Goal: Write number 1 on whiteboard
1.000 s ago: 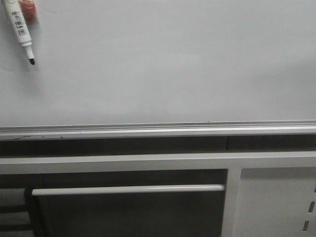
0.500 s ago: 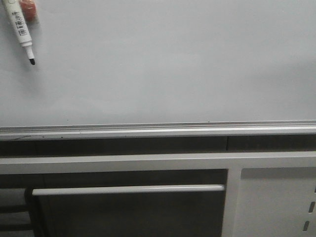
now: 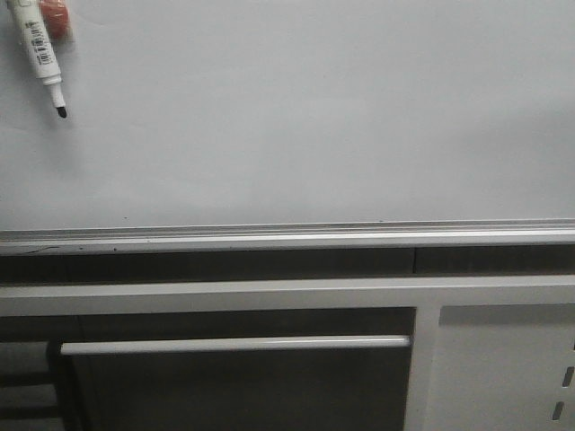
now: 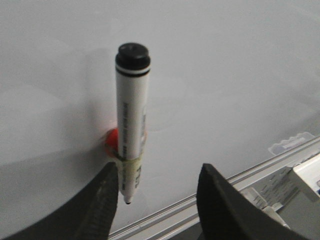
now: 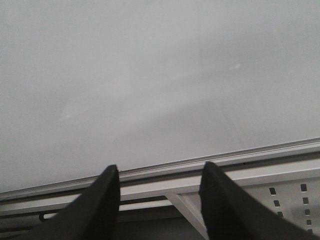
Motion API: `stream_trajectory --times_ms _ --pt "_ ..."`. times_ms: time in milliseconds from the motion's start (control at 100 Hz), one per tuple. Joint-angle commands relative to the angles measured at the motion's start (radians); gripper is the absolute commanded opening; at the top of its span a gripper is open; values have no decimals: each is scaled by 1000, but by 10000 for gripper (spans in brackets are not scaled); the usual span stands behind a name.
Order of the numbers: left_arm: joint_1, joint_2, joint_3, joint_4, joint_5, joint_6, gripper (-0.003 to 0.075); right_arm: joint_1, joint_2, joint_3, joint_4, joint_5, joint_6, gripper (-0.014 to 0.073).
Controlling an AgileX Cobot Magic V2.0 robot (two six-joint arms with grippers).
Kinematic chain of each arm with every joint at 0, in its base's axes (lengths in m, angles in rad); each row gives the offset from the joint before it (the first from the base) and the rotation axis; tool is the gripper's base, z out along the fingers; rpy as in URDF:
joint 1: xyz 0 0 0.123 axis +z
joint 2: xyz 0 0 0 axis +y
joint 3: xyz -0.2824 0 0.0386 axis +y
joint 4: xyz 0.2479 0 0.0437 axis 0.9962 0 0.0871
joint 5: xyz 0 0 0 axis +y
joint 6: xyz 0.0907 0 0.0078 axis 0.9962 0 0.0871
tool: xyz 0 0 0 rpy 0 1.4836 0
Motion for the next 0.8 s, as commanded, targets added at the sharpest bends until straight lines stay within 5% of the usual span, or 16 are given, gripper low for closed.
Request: stream_trajectory --times_ms 0,260,790 --pt "-59 30 -28 -1 -131 -36 326 -6 14 -36 20 -74 -13 332" --pt "-154 112 -21 5 -342 -49 326 -6 14 -36 27 -74 -13 332" --pt "-213 157 -21 -9 -436 -49 309 -6 14 -36 27 -110 -13 332"
